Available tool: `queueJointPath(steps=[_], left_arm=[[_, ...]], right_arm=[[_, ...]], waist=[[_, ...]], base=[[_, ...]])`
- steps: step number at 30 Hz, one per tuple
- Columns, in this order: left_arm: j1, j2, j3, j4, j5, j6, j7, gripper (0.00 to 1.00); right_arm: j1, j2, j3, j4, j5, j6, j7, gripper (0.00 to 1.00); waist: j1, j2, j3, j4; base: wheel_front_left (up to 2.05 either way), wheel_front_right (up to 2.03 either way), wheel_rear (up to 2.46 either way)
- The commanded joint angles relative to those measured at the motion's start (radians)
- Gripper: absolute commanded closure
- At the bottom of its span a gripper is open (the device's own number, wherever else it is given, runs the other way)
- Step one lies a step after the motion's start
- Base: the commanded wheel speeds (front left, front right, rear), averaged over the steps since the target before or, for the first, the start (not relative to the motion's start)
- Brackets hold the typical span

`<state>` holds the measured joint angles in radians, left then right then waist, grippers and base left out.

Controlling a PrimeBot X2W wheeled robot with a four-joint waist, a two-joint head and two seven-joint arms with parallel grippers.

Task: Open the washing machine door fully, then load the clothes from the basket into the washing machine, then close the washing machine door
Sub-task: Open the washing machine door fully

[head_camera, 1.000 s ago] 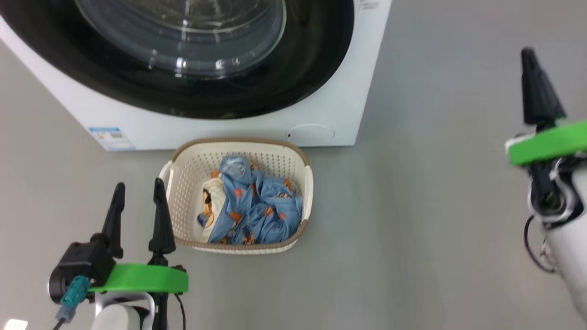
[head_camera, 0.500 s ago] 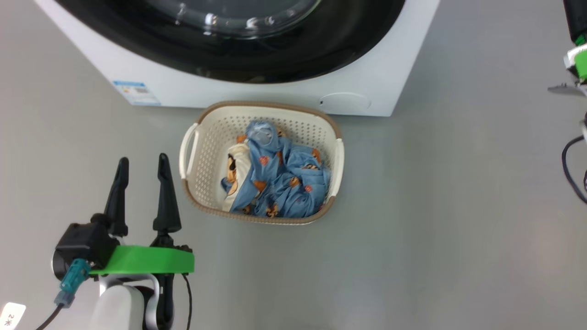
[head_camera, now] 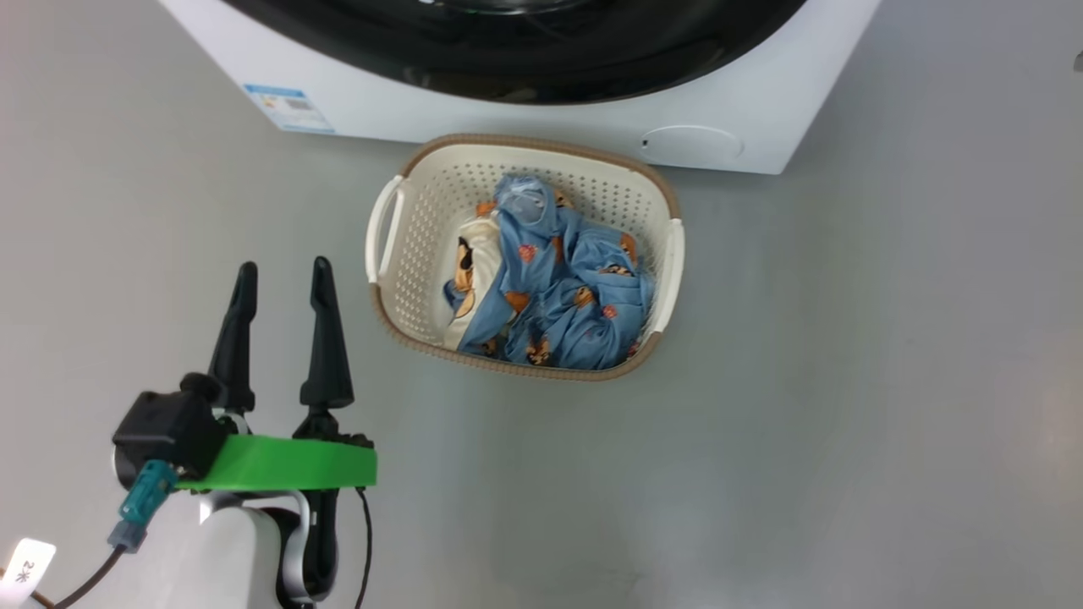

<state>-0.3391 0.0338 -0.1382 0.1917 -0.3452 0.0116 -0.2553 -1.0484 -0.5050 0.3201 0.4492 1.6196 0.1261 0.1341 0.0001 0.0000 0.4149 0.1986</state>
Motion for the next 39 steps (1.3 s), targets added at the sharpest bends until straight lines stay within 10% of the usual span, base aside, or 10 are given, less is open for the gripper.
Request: queueJointPath(steps=[1,15,39], left_arm=[[-0.012,0.016,0.022,-0.033,-0.014,0.010,-0.006,0.00],[-0.011,0.016,-0.015,-0.049,-0.050,0.030,-0.006,0.00],[-0.036,0.016,-0.059,-0.078,-0.109,0.060,-0.006,0.00]], right_arm=[[-0.014,0.002,-0.006,-0.017,0.016,0.005,0.022,1.00],[-0.131,0.011,-0.063,0.071,0.116,0.005,0.286,1.00],[-0.328,0.069,-0.027,0.200,0.036,0.005,0.399,1.00]], waist=[[-0.0001,0.0000,0.013,0.016],[-0.0001,0.0000,0.061,0.075],[-0.0001,0.0000,0.140,0.128]], base=[[0.00,0.00,0.00],[0.00,0.00,0.00],[0.00,0.00,0.00]])
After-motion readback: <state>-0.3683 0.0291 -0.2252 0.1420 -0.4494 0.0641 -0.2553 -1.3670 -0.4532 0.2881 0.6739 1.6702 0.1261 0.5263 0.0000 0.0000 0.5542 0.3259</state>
